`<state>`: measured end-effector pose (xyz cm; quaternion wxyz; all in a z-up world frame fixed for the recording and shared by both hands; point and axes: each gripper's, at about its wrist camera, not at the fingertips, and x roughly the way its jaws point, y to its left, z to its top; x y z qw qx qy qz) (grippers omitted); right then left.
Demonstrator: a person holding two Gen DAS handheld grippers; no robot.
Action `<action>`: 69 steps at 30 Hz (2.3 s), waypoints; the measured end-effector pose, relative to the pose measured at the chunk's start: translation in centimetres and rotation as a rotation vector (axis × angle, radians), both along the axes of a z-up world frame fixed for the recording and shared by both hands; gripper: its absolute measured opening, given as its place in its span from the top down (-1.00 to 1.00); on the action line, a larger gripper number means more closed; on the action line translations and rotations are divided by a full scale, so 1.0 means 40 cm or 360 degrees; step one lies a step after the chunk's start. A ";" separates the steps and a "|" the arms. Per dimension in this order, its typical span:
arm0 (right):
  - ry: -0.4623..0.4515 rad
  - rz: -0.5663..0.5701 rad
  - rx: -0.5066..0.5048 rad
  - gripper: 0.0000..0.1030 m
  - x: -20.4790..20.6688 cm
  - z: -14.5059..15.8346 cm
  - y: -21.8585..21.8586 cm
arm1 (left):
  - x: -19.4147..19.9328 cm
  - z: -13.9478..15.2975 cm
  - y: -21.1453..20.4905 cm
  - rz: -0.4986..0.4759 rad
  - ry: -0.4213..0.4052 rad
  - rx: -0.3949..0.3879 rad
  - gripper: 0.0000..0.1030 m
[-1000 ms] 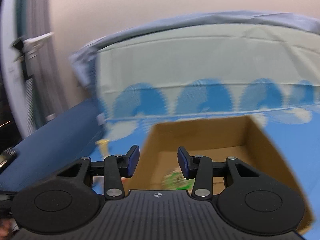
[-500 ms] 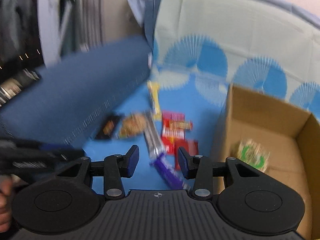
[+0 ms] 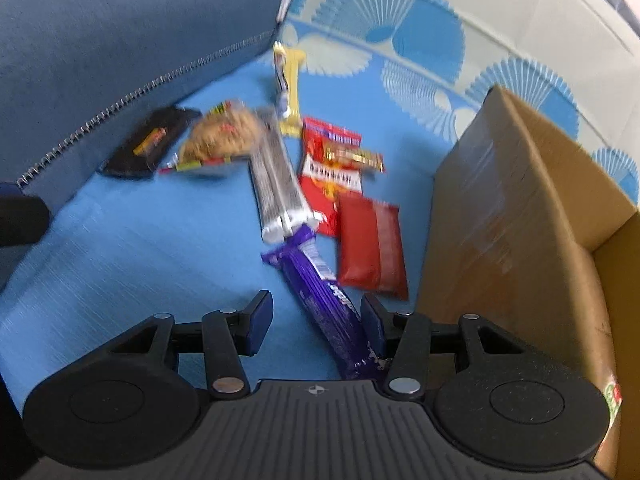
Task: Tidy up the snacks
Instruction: 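Grasp the purple candy bar with right tool while left tool returns to the snacks, then grasp the clear biscuit bag with left tool while right tool holds the purple bar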
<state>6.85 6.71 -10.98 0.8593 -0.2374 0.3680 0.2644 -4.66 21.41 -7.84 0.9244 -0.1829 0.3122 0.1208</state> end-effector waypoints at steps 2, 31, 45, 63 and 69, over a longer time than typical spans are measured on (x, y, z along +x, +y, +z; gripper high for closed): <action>0.0046 -0.0010 0.0025 0.35 0.006 -0.005 -0.002 | 0.003 -0.001 -0.002 0.0006 0.0010 0.0007 0.24; 0.0486 -0.0051 0.0412 0.62 0.007 0.003 -0.019 | 0.245 0.059 0.035 0.0166 0.0128 -0.0161 -0.59; 0.0538 -0.0023 0.0401 0.60 0.020 0.001 -0.020 | 0.473 -0.042 0.036 0.0113 0.0519 0.0092 -0.06; 0.0479 0.0041 0.0444 0.65 -0.021 0.038 -0.038 | 0.128 0.050 -0.049 -0.0179 0.0265 0.0209 0.42; 0.0495 0.0068 0.0422 0.65 -0.081 0.058 -0.059 | 0.046 -0.023 -0.033 -0.0181 0.0277 0.0048 0.34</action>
